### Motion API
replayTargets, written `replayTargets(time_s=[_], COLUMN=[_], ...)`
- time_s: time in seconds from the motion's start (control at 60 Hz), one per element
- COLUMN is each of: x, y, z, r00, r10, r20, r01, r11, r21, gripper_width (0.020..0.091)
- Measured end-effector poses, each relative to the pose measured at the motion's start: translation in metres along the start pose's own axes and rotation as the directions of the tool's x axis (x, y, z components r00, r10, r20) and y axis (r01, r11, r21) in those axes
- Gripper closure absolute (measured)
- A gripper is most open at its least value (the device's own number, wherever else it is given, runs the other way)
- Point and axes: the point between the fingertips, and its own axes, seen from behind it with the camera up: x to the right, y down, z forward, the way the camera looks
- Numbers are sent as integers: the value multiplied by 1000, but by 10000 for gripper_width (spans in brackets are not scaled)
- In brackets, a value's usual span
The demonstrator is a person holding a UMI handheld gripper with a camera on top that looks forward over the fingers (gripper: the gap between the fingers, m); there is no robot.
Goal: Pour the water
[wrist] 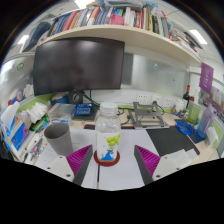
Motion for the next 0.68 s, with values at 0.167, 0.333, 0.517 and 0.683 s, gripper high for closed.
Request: replayTargets(time_s=[0.167,0.333,0.517,0.683], x=[7,12,12,22], y=[-38,-81,-101,-107], z=[-58,-98,-123,-135], r00=[997,992,989,983], r10=[50,94,110,113], r20=[-57,-87,-103,-148], r01=[-51,-90,-101,-96], r11=[999,995,991,989], r21=[-7,49,89,115], gripper_width=[253,256,259,259])
